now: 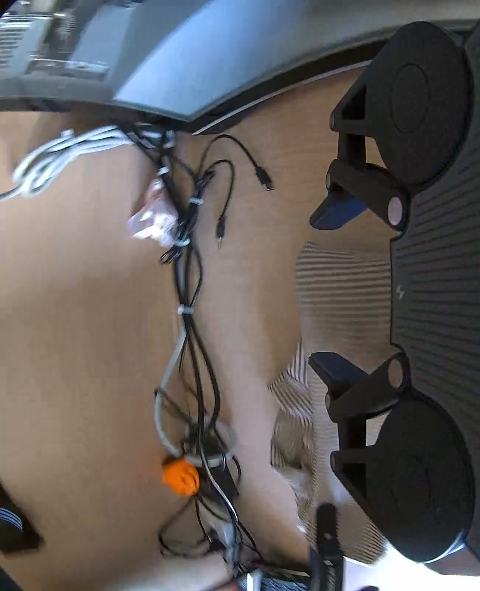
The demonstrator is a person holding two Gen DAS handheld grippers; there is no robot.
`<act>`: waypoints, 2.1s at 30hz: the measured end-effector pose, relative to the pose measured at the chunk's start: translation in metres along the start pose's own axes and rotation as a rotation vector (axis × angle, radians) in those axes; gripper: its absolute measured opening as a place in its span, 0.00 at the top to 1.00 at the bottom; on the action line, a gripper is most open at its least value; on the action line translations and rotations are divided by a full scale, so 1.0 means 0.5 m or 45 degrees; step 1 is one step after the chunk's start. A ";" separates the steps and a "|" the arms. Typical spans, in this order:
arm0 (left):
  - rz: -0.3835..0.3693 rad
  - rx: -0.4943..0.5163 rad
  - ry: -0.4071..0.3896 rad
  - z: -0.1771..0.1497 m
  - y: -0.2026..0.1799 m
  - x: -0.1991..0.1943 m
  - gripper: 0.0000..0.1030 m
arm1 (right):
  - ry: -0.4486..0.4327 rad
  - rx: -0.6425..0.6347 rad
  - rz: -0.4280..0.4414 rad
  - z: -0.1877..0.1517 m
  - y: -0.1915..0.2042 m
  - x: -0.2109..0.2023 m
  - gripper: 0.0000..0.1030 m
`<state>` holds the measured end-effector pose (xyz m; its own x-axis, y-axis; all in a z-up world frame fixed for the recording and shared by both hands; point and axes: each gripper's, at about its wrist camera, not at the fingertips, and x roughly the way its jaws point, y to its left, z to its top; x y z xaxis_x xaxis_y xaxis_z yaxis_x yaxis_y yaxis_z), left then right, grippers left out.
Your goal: Fold clothes
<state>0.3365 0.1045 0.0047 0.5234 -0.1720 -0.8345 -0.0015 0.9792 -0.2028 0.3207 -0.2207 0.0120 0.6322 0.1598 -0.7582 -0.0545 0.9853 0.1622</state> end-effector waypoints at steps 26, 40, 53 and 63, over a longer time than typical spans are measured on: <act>-0.133 0.156 -0.229 -0.027 -0.032 -0.139 0.75 | -0.102 -0.245 0.141 -0.005 0.068 -0.094 0.84; -0.274 0.514 -0.271 -0.264 -0.013 -0.304 0.75 | -0.090 -0.381 -0.020 -0.266 0.160 -0.326 0.85; -0.030 0.337 -0.044 -0.419 0.001 -0.285 0.47 | 0.098 -0.685 0.068 -0.437 0.090 -0.310 0.73; -0.174 0.077 -0.140 -0.383 0.052 -0.362 0.20 | 0.029 -0.402 0.217 -0.407 -0.038 -0.407 0.38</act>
<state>0.0787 0.1407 0.0522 0.6050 -0.2944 -0.7398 0.1254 0.9528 -0.2766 0.0357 -0.2595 0.0347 0.5764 0.3214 -0.7513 -0.3959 0.9141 0.0873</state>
